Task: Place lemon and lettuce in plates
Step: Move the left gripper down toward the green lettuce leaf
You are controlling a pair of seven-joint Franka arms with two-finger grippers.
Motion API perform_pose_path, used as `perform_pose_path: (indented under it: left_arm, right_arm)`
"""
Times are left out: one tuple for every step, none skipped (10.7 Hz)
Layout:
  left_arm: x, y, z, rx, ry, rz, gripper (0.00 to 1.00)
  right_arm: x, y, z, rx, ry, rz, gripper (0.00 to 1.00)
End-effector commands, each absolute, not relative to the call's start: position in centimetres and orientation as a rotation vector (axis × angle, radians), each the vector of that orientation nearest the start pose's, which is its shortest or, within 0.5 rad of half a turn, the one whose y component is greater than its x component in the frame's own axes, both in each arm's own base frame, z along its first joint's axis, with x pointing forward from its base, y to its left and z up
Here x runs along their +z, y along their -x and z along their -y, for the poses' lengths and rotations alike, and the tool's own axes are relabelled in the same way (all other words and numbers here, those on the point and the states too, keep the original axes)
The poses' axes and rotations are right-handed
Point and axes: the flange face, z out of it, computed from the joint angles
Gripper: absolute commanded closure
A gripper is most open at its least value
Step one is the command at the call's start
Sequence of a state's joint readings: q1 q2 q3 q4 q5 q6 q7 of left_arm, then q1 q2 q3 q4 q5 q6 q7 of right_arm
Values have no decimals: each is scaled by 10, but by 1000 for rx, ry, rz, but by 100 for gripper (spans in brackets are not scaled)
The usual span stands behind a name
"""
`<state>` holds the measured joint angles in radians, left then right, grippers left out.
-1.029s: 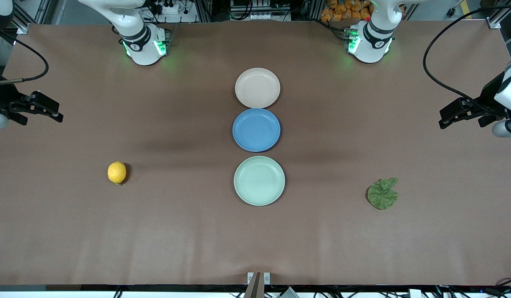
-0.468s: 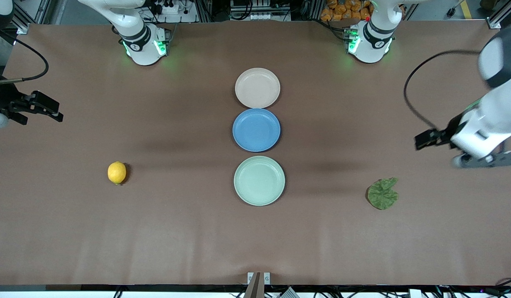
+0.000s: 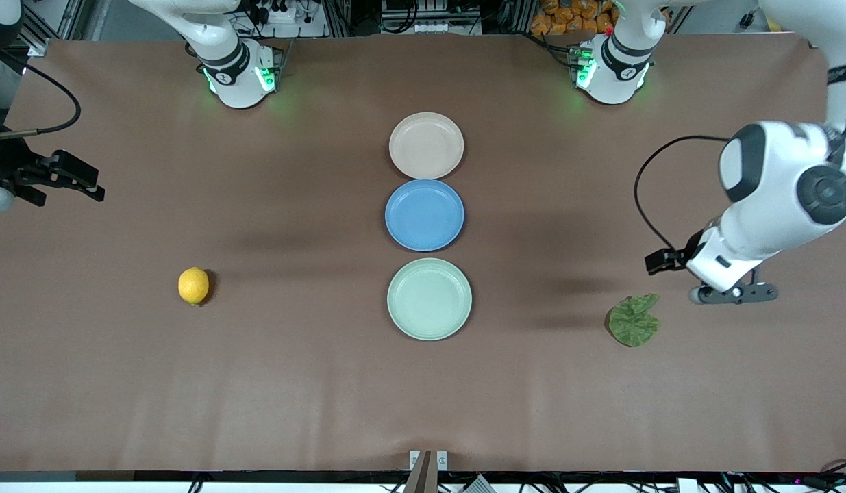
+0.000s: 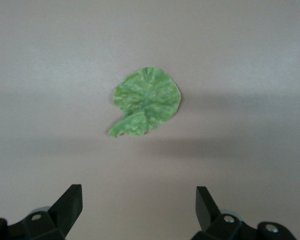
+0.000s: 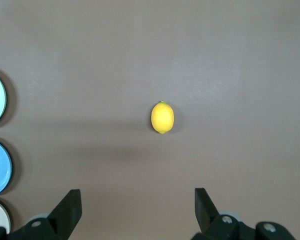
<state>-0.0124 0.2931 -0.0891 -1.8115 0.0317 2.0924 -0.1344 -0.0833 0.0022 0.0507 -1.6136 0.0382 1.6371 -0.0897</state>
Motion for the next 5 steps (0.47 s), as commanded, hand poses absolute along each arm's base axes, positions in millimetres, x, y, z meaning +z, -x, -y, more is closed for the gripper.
perform_pose_path:
  left_arm:
    - [320,-645,57,-18,3135,-22,0]
    - [306,-650,58,-29,3120,-46,0]
    - [295,-655,58,-42,3086,-92,0]
    - [284,-659,55,-34,3080,-95,0]
    - [271,-663,53,-51,3088,-87,0]
  right_arm:
    - [611,-557,15,-36,3093,96,0]
    - [611,-557,15,-36,3093,96,0]
    - [611,-557,15,-36,3093,96,0]
    - [611,-557,15,-36,3093,98,0]
    - [610,-557,15,-34,3093,96,0]
